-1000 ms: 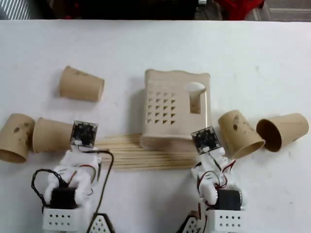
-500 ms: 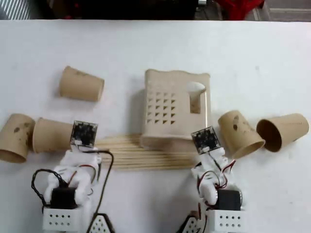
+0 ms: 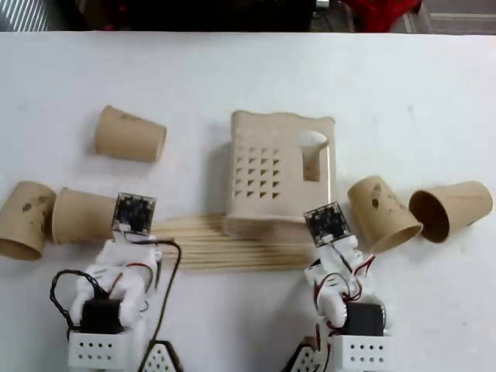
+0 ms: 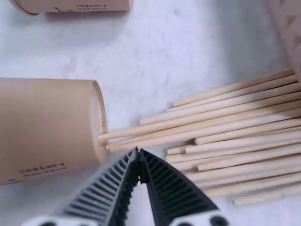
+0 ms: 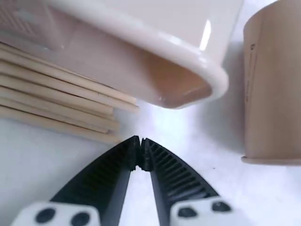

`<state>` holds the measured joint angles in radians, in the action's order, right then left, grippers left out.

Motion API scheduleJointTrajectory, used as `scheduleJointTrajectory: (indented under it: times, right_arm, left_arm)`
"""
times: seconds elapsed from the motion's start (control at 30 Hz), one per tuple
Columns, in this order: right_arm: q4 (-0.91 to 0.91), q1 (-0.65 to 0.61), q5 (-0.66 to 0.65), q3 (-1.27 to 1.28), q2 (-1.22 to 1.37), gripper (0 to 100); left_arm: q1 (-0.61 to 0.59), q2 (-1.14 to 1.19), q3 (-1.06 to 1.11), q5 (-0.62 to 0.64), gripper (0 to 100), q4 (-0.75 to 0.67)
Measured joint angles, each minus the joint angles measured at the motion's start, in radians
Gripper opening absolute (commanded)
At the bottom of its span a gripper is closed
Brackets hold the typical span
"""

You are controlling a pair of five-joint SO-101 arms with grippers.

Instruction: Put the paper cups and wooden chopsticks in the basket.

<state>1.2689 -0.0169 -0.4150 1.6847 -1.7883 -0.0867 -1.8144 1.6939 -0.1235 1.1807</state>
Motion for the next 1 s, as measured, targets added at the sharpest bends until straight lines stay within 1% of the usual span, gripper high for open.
scheduleJointTrajectory:
  times: [0.43,0.7,0.83,0.9,1.0]
  right_arm:
    - [-0.009,0.000,0.000,0.000,0.000,1.7]
    - [-0.334,0.005,0.000,-0.011,0.000,1.8]
    - [-0.361,0.078,-0.005,-0.072,0.000,1.8]
    - [-0.364,0.115,-0.046,-0.124,0.000,1.8]
    - [-0.364,0.117,-0.064,-0.232,-0.002,1.8]
  left_arm:
    - [0.000,0.000,0.000,0.000,3,0.000]
    - [0.000,0.000,0.000,0.000,3,0.000]
    - [0.000,0.000,0.000,0.000,3,0.000]
    - [0.000,0.000,0.000,0.000,3,0.000]
    - [0.000,0.000,0.000,0.000,3,0.000]
